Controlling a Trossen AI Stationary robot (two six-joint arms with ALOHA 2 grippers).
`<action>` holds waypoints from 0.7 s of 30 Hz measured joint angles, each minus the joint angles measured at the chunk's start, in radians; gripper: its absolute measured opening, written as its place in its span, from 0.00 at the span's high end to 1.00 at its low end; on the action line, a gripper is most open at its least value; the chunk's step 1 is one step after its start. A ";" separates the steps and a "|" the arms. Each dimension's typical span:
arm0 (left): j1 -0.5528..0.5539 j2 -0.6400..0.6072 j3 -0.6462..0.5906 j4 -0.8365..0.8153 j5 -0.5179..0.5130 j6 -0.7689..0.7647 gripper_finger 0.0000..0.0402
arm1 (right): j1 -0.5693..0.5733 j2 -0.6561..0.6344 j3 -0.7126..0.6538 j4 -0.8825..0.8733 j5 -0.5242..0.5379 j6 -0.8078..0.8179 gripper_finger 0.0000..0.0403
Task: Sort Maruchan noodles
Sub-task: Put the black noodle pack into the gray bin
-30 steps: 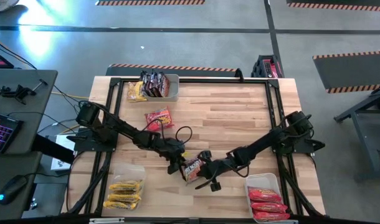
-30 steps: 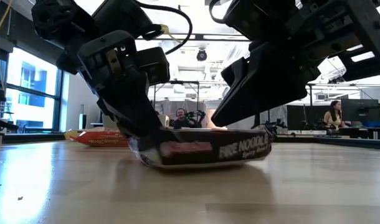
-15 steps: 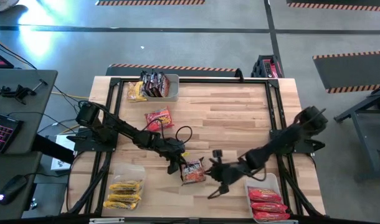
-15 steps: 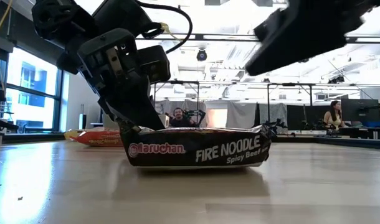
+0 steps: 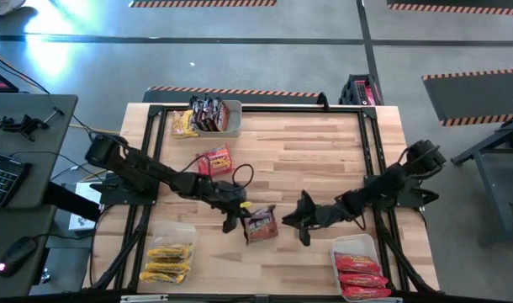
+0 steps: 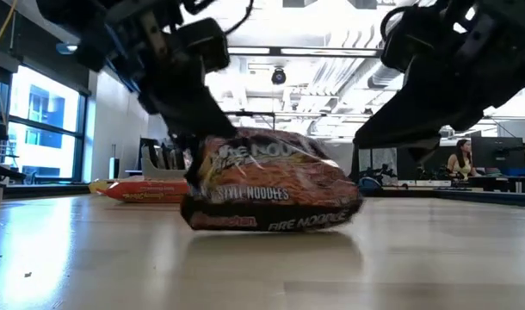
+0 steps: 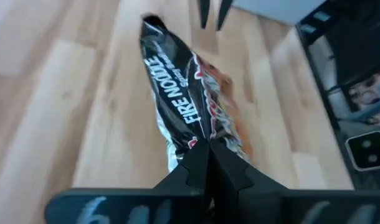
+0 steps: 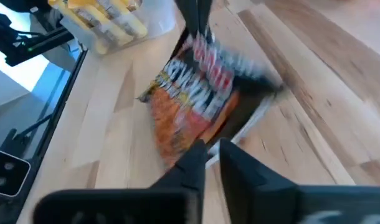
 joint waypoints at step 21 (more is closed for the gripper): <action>-0.086 -0.060 -0.001 -0.018 -0.091 0.042 1.00 | -0.171 0.228 0.001 0.375 -0.232 -0.161 0.38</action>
